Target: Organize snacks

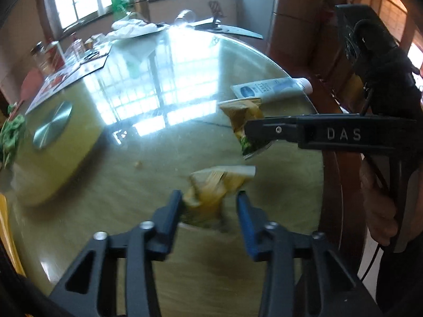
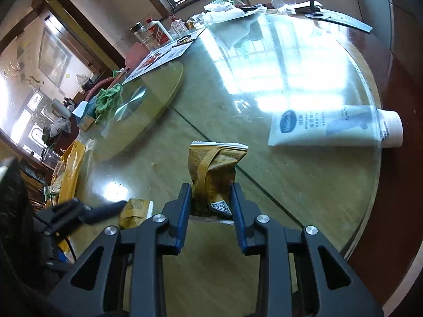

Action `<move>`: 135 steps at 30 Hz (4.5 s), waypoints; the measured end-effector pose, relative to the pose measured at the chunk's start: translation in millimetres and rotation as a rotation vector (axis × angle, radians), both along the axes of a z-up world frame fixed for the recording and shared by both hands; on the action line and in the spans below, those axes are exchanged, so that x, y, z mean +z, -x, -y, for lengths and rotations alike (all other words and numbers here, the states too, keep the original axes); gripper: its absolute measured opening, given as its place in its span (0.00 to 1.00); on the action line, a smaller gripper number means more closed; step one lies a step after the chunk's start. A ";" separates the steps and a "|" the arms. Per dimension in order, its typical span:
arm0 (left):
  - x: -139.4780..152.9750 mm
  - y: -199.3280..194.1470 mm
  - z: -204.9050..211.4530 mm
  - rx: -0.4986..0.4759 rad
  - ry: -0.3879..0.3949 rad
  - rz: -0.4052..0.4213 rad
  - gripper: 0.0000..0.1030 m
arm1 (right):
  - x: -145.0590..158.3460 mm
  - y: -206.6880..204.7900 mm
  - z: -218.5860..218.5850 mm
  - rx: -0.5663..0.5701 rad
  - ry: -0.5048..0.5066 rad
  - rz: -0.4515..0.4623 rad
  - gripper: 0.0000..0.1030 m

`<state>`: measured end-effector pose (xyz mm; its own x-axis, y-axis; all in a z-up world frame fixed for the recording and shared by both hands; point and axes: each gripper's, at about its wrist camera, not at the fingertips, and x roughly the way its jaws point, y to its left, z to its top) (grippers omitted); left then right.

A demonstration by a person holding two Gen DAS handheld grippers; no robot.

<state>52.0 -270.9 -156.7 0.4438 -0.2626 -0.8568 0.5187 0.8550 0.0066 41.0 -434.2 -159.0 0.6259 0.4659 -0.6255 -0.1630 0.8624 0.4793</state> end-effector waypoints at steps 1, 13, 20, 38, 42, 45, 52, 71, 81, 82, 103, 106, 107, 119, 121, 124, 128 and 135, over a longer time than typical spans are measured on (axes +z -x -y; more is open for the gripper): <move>1.9 1.6 -2.5 0.013 0.036 -0.018 0.36 | -0.5 0.5 1.2 -0.001 -0.004 0.002 0.31; -3.3 -0.7 5.3 0.062 0.025 -0.004 0.26 | -0.2 4.5 -3.8 0.002 0.016 0.019 0.31; 20.9 36.8 -38.9 0.197 0.174 0.074 0.17 | 0.0 15.3 -20.7 0.035 0.060 0.041 0.31; 75.9 151.4 -239.1 0.681 0.452 0.231 0.17 | 40.2 66.3 -180.1 0.355 0.095 0.157 0.15; 79.3 163.9 -286.5 0.819 0.458 0.253 0.17 | 68.5 84.6 -230.1 0.481 0.074 0.217 0.15; 74.1 168.9 -311.8 0.903 0.451 0.248 0.17 | 87.8 93.9 -267.7 0.563 0.072 0.263 0.15; 51.8 162.3 -320.6 0.916 0.415 0.190 0.18 | 84.5 72.1 -344.3 0.621 0.153 0.266 0.15; 53.6 189.7 -321.5 0.994 0.368 0.293 0.75 | 70.3 83.7 -354.0 0.571 0.148 0.259 0.70; 79.8 217.4 -299.5 1.009 0.236 0.398 0.76 | 77.1 134.5 -326.6 0.453 0.263 0.308 0.79; 81.9 220.7 -300.4 1.025 0.234 0.401 0.76 | 77.1 138.5 -326.2 0.453 0.270 0.310 0.79; 97.2 250.5 -282.4 1.103 0.003 0.402 0.76 | 81.0 187.6 -308.2 0.474 0.230 0.300 0.80; 98.6 252.6 -281.9 1.105 0.003 0.408 0.77 | 83.1 193.2 -308.0 0.472 0.232 0.311 0.80; 98.6 252.9 -281.6 1.108 0.003 0.409 0.77 | 83.7 194.7 -308.0 0.466 0.237 0.315 0.80; 91.7 248.2 -275.7 1.116 -0.067 0.376 0.77 | 79.6 189.9 -307.3 0.453 0.229 0.291 0.80; 91.1 247.2 -277.5 1.116 -0.066 0.372 0.77 | 78.7 188.1 -308.2 0.451 0.230 0.286 0.80; 89.9 246.8 -278.8 1.119 -0.068 0.368 0.77 | 77.4 185.5 -310.3 0.447 0.228 0.281 0.80; 85.8 243.2 -284.2 1.117 -0.064 0.352 0.77 | 75.7 182.2 -313.2 0.442 0.235 0.273 0.80; 73.8 238.6 -295.1 1.122 -0.037 0.299 0.77 | 70.0 177.7 -324.4 0.443 0.263 0.261 0.80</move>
<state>-186.6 24.2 -82.9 0.5972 0.4293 -0.6775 -0.5564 0.8301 0.0356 -136.7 -109.8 -89.0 0.5554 0.5686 -0.6069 -0.6202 0.7693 0.1533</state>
